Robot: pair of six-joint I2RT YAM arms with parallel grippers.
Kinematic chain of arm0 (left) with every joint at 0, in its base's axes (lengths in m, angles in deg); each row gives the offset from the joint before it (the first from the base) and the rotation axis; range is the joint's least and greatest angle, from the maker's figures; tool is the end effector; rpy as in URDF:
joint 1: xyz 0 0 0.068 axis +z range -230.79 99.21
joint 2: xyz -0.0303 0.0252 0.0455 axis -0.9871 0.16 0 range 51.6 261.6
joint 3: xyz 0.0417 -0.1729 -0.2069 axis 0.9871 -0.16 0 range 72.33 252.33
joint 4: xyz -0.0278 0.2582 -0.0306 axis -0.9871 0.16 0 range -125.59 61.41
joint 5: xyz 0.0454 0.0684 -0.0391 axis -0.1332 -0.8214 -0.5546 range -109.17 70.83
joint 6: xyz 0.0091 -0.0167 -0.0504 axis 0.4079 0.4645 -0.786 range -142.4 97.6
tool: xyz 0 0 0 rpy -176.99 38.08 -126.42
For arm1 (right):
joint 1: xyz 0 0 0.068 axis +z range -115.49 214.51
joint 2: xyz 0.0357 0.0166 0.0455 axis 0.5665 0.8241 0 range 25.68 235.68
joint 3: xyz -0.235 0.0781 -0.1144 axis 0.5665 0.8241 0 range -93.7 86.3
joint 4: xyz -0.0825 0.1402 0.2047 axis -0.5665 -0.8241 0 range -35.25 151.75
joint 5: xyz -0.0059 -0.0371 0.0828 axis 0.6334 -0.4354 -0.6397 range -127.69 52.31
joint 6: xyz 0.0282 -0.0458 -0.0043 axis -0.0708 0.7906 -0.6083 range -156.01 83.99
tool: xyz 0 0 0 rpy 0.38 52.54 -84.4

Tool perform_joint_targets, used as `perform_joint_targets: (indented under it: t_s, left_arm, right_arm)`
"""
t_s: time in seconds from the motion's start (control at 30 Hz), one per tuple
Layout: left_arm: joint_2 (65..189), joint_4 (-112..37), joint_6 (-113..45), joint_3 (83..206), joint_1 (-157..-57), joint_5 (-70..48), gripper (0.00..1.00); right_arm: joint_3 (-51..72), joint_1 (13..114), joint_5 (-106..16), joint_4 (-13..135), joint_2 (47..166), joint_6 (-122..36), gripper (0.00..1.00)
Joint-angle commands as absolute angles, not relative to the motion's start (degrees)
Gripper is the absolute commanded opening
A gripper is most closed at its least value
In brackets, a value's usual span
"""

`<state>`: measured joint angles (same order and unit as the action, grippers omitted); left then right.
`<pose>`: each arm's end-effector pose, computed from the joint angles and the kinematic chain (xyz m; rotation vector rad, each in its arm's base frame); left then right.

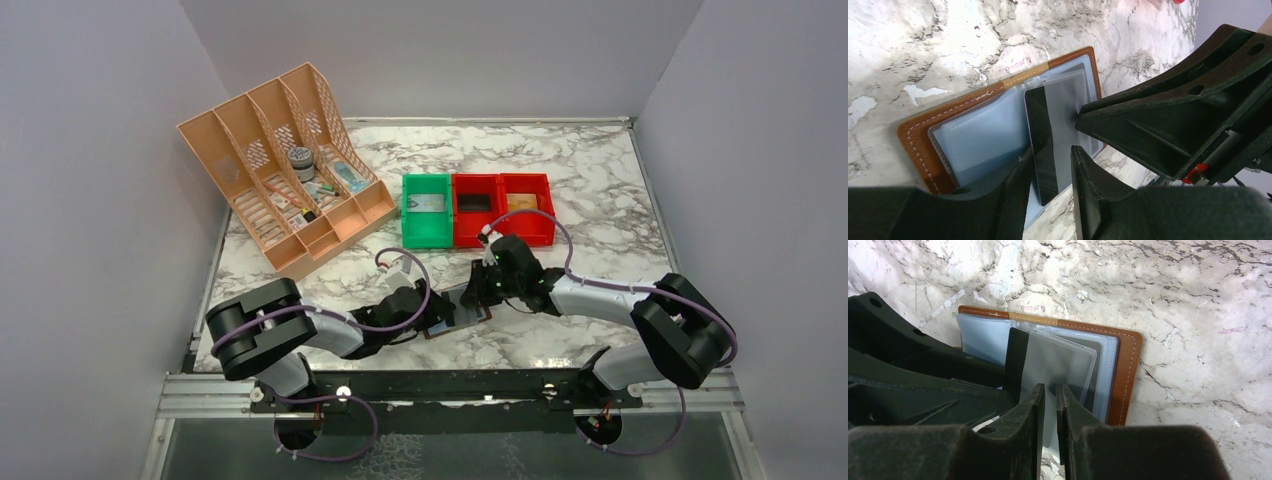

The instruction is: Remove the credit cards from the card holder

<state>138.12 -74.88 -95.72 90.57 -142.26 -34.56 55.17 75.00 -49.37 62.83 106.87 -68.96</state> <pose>0.1255 -0.2109 0.1192 -0.4135 2.2358 -1.1152 0.1887 0.1707 0.1430 -0.2676 2.5617 0.7868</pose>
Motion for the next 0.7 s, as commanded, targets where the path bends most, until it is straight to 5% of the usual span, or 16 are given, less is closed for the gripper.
perform_joint_targets:
  t_s: [0.0, 0.13, 0.4, 0.67]
  left_arm:
    - [141.53, -77.28, -96.54, 91.11, -142.47, -32.62, 0.36]
    - [142.04, -79.99, -96.49, 90.77, -142.49, -33.02, 0.31]
    - [140.80, -80.99, -96.93, 89.34, -142.49, -33.97, 0.02]
    - [138.51, -79.57, -95.80, 87.89, -142.49, -34.97, 0.00]
  right_arm:
    - [57.31, 74.76, -45.84, 57.97, 108.21, -67.69, 0.16]
    - [57.06, 74.67, -46.56, 57.98, 109.11, -67.57, 0.16]
    - [57.14, 74.45, -46.59, 58.28, 108.89, -67.48, 0.15]
    - [56.19, 74.35, -45.49, 57.20, 107.86, -66.70, 0.15]
